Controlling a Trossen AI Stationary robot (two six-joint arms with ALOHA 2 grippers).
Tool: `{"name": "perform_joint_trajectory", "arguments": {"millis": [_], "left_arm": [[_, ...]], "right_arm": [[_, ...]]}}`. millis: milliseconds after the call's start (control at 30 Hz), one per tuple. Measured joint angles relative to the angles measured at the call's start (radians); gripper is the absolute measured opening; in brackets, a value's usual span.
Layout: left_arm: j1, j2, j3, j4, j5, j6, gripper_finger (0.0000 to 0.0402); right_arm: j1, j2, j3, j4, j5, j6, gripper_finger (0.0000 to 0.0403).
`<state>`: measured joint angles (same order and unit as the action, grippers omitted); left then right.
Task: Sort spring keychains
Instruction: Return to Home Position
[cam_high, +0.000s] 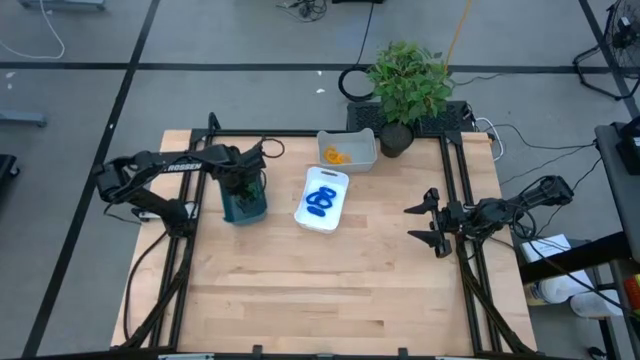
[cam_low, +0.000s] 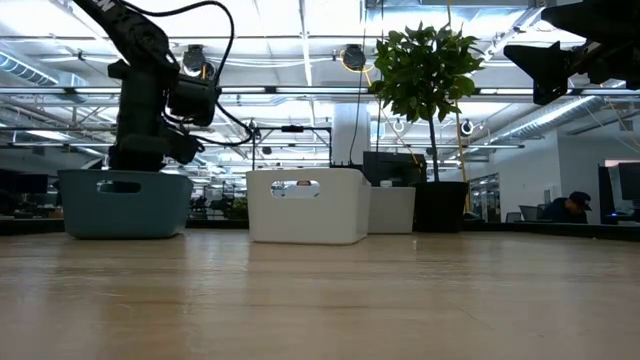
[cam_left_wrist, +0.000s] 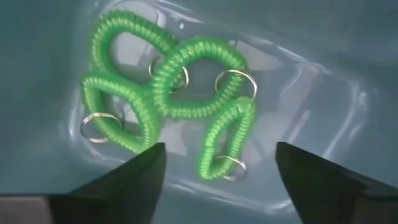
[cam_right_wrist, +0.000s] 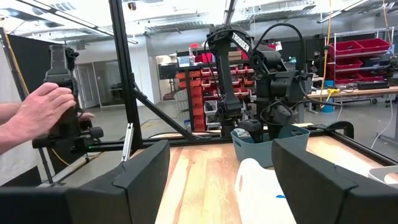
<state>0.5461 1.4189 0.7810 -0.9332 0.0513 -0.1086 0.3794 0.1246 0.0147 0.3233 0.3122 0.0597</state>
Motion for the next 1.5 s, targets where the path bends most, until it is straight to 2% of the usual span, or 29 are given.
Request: {"name": "perform_joint_trajectory", "arguments": {"millis": [133, 233, 333, 500, 667, 1033, 1300, 1500], "left_arm": [[-0.033, -0.007, 0.031, -0.036, -0.025, -0.058, 0.035], [-0.075, -0.046, 0.064, -0.094, -0.026, -0.021, 0.0372], [-0.128, -0.117, 0.064, -0.038, -0.025, 0.037, 0.0386], [-0.165, -0.244, 0.008, 0.165, -0.033, 0.034, 0.0392], [-0.164, -0.377, -0.092, 0.34, -0.099, -0.03, 0.0392], [-0.169, -0.656, -0.446, 0.885, -0.097, -0.05, 0.0392], [-0.183, -0.702, -0.673, 1.433, -0.026, -0.019, 0.0392], [-0.188, -0.715, -0.762, 1.568, 0.015, -0.018, 0.0392]], "right_arm": [[0.0, 0.0, 0.0, 0.0, 0.0, 0.0, 0.0267], [0.0, 0.0, 0.0, 0.0, 0.0, 0.0, 0.0267], [0.0, 0.0, 0.0, 0.0, 0.0, 0.0, 0.0267], [0.0, 0.0, 0.0, 0.0, 0.0, 0.0, 0.0267], [0.0, 0.0, 0.0, 0.0, 0.0, 0.0, 0.0267], [0.0, 0.0, 0.0, 0.0, 0.0, 0.0, 0.0267], [0.0, 0.0, 0.0, 0.0, 0.0, 0.0, 0.0267], [0.0, 0.0, 0.0, 0.0, 0.0, 0.0, 0.0267]]}}
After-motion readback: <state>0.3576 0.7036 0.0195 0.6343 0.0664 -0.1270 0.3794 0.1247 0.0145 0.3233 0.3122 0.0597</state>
